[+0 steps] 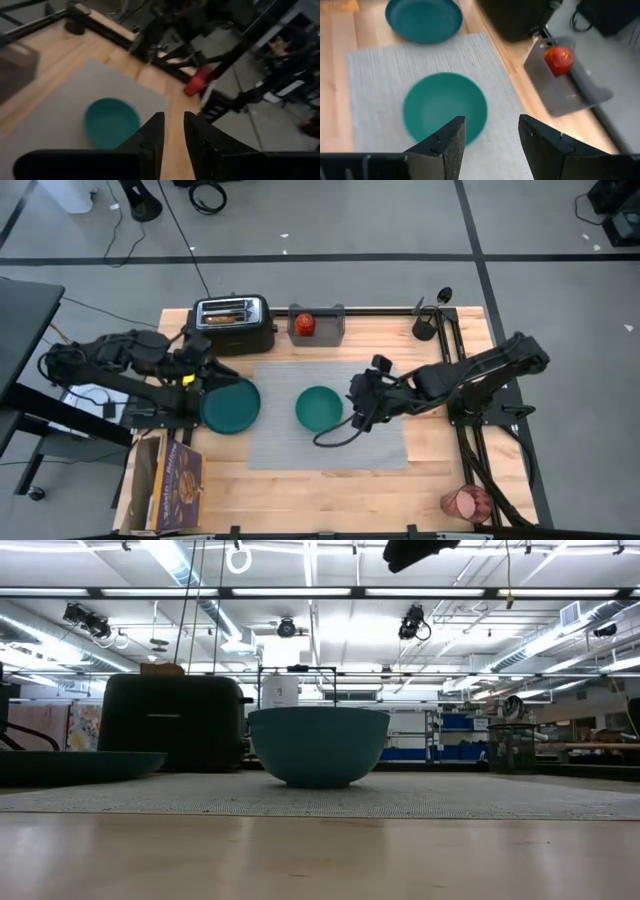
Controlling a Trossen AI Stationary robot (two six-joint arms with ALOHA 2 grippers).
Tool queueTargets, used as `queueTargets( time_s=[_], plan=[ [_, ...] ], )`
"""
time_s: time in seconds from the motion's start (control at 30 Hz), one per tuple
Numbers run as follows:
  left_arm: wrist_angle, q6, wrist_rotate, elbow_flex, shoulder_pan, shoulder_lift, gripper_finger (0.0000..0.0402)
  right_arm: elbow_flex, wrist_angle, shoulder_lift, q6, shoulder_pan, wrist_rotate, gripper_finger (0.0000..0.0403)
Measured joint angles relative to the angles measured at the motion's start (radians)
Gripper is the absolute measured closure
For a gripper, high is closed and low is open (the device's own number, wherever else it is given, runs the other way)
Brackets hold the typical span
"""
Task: Arrange a breakfast setting
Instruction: Pour the cereal on the green bowl
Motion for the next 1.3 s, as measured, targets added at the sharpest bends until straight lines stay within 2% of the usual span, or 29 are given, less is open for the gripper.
queueTargets(
  time_s=[0.17,0.33,0.43,0.5,0.67,0.8,0.93,1.1,1.3],
  plan=[
    [-0.002,-0.038,0.000,0.228,-0.115,0.162,0.0356,0.000,-0.049,-0.023,0.080,-0.023,-0.071,0.0212],
    [-0.114,-0.119,-0.006,0.421,-0.217,0.315,0.0385,0.000,-0.096,-0.026,0.001,-0.062,-0.189,0.0191],
    [-0.226,-0.268,0.000,0.524,-0.267,0.392,0.0395,0.000,-0.112,-0.035,-0.110,-0.076,-0.278,0.0170],
    [-0.239,-0.398,0.001,0.589,-0.299,0.429,0.0397,0.000,-0.126,-0.050,-0.191,-0.078,-0.310,0.0155],
    [-0.233,-0.695,0.000,0.756,-0.390,0.519,0.0398,-0.001,-0.198,-0.095,-0.371,-0.080,-0.328,0.0116],
    [-0.303,-0.934,-0.017,0.878,-0.453,0.582,0.0399,-0.024,-0.182,-0.140,-0.459,-0.087,-0.336,0.0100],
    [-0.475,-1.196,-0.030,0.930,-0.541,0.622,0.0398,-0.057,-0.165,-0.175,-0.479,-0.094,-0.355,0.0096],
    [-0.735,-1.458,-0.025,0.934,-0.644,0.651,0.0381,-0.138,-0.131,-0.214,-0.474,-0.094,-0.363,0.0096],
    [-0.868,-1.573,-0.012,0.934,-0.721,0.676,0.0346,-0.238,-0.072,-0.251,-0.440,-0.094,-0.371,0.0096]
  ],
)
